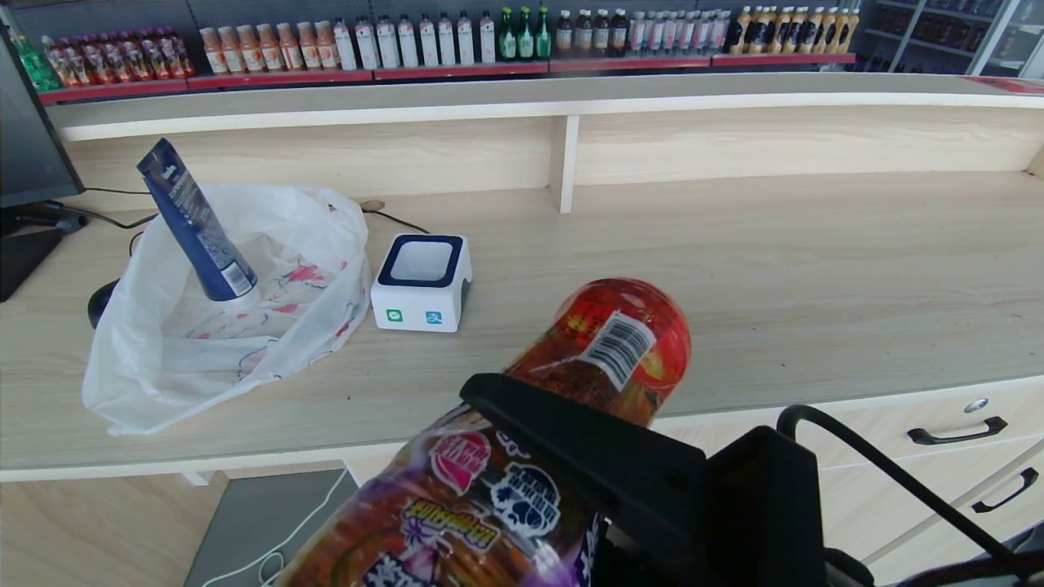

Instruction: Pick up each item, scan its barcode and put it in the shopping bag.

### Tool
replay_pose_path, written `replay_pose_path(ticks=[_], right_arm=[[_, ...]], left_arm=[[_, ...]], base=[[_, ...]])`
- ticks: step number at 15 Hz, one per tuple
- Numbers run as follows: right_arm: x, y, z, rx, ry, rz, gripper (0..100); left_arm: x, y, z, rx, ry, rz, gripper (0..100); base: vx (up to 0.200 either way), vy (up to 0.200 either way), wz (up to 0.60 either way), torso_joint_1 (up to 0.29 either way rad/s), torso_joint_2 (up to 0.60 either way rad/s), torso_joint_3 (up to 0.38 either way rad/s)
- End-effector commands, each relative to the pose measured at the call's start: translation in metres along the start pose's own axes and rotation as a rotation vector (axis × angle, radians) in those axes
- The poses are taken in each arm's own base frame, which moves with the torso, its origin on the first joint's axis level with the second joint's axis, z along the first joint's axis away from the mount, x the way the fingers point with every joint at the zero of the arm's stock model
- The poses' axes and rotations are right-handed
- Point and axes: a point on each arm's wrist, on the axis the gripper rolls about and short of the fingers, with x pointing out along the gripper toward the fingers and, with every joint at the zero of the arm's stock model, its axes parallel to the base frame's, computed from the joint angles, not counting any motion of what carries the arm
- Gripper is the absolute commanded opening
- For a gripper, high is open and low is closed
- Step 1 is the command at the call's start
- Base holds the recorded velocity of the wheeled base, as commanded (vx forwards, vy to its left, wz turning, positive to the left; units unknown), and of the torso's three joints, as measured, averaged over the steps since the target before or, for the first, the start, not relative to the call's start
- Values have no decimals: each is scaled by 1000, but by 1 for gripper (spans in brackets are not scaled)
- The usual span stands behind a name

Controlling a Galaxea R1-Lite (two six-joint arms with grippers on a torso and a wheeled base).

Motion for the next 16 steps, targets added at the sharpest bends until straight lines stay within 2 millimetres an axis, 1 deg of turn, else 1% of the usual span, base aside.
replay_pose_path(ticks=[1, 3, 5, 7, 8, 10, 13, 14, 16], right_arm=[[1, 2, -2, 83, 9, 5, 0], [1, 7, -3, 196, 17, 22, 0], [-4, 15, -3, 339, 20, 59, 0], [-9, 17, -3, 433, 25, 75, 0], [-14, 21, -3, 548, 30, 100, 0], [-16, 28, -2, 700, 41, 132, 0], [-17, 28, -2, 715, 35, 133, 0], [-18, 29, -2, 759, 15, 145, 0], [-10, 23, -4, 828, -2, 108, 0]], left_arm=[[0, 0, 0, 0, 0, 1, 100], [0, 0, 0, 0, 0, -1, 100], [0, 0, 0, 0, 0, 1, 100], [0, 0, 0, 0, 0, 1, 100], [0, 0, 0, 0, 0, -1, 100], [0, 0, 0, 0, 0, 1, 100], [0, 0, 0, 0, 0, -1, 100], [0, 0, 0, 0, -1, 1, 100], [0, 0, 0, 0, 0, 1, 100]], base=[[0, 0, 0, 0, 0, 0], [0, 0, 0, 0, 0, 0], [0, 0, 0, 0, 0, 0], [0, 0, 0, 0, 0, 0], [0, 0, 0, 0, 0, 0], [0, 0, 0, 0, 0, 0], [0, 0, 0, 0, 0, 0], [0, 0, 0, 0, 0, 0], [0, 0, 0, 0, 0, 0]])
